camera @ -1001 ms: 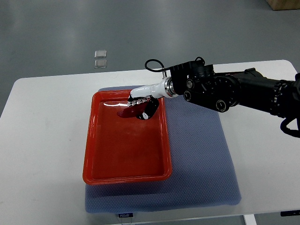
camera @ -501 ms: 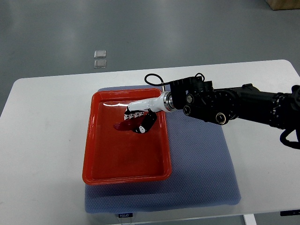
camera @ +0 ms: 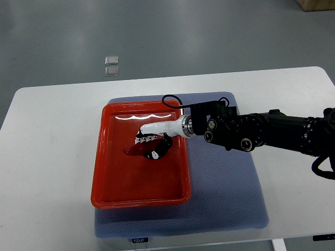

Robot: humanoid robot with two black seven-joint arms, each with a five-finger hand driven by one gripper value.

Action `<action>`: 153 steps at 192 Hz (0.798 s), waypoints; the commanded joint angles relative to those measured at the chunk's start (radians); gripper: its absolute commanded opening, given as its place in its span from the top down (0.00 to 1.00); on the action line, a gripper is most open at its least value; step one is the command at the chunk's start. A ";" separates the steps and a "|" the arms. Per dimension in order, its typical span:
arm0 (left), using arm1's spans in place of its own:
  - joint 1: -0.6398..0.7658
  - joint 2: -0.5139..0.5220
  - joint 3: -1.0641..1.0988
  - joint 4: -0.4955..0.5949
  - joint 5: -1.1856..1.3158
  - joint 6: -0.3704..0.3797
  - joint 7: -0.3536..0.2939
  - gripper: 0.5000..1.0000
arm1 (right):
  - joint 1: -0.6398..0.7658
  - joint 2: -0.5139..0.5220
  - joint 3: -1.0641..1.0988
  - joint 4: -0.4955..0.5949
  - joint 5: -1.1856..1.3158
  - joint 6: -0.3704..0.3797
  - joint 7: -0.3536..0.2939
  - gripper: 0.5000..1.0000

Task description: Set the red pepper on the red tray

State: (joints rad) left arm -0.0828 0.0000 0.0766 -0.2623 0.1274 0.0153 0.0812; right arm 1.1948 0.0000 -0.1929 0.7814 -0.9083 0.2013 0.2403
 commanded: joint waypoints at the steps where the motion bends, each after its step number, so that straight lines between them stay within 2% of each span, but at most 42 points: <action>1: 0.000 0.000 0.000 0.000 -0.002 0.000 0.000 0.00 | 0.002 0.000 0.056 0.001 0.014 0.006 0.001 0.51; 17: 0.000 0.000 0.000 0.001 0.000 0.002 0.000 0.00 | 0.008 0.000 0.095 0.001 0.054 0.012 -0.003 0.37; 24: 0.000 0.000 0.000 0.001 -0.002 0.002 -0.001 0.00 | 0.015 0.000 0.112 0.001 0.077 0.023 -0.004 0.27; 28: 0.000 0.000 0.000 0.003 -0.002 0.002 -0.001 0.00 | 0.026 0.000 0.118 0.001 0.086 0.029 -0.004 0.26; 57: 0.000 0.000 0.000 0.005 -0.002 0.002 0.000 0.00 | 0.062 0.000 0.171 -0.002 0.128 0.049 -0.006 0.23; 105: 0.000 0.000 0.000 0.001 -0.002 0.002 -0.001 0.00 | 0.054 0.000 0.395 -0.017 0.209 0.052 -0.006 0.21; 122: 0.000 0.000 0.000 0.000 0.000 0.002 -0.001 0.00 | -0.017 -0.002 0.504 -0.019 0.295 0.046 -0.004 0.21; 135: 0.000 0.000 0.000 0.000 -0.002 0.000 0.000 0.00 | -0.099 -0.052 0.622 -0.019 0.361 0.046 -0.001 0.21; 153: 0.000 0.000 0.000 0.000 0.000 0.002 0.000 0.00 | -0.196 -0.069 0.771 -0.019 0.427 0.047 0.001 0.21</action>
State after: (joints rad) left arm -0.0827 0.0000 0.0768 -0.2622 0.1259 0.0169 0.0801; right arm 1.0990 -0.0457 0.4268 0.7619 -0.5534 0.2475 0.2378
